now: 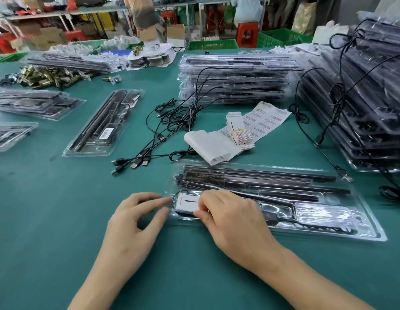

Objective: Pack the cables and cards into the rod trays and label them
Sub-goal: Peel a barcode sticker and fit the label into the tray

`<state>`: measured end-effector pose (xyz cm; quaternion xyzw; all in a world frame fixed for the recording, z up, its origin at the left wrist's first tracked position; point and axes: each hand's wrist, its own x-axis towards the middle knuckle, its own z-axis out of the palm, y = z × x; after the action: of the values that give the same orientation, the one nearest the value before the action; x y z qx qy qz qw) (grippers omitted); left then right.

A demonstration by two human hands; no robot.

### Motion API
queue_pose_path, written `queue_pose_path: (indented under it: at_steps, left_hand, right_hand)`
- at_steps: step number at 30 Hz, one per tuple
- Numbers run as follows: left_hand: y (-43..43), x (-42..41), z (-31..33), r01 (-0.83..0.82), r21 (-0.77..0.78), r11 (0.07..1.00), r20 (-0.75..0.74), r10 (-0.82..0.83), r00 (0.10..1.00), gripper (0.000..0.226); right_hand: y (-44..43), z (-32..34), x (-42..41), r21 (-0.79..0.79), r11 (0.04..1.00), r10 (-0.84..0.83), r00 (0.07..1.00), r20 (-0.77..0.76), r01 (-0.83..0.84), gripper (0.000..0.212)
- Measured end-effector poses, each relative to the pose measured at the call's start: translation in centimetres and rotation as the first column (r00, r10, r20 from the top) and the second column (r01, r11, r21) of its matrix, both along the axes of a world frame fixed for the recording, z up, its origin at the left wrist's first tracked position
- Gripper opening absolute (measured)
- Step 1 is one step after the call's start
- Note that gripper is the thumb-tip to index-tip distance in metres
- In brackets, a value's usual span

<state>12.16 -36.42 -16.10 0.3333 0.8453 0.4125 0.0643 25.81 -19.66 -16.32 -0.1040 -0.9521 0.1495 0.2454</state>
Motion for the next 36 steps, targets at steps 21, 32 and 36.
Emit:
queue_pose_path:
  at_steps: [21,32,36]
  left_hand:
    - [0.1,2.3,-1.2,-0.039,-0.106,0.994,-0.416,-0.009,0.909,0.021]
    - [0.6,-0.3,1.1,-0.179,0.023,0.984,0.196,0.171,0.966,0.006]
    - [2.6,-3.0,2.6,-0.015,-0.23,0.973,0.317,0.09,0.944,0.021]
  right_hand:
    - [-0.3,0.0,0.0,0.043,0.998,-0.035,0.999,0.017,0.035,0.019]
    - [-0.3,0.3,0.0,0.115,0.993,-0.04,0.997,0.07,0.032,0.021]
    - [-0.3,0.3,0.1,0.101,0.995,-0.019,0.996,0.085,0.01,0.02]
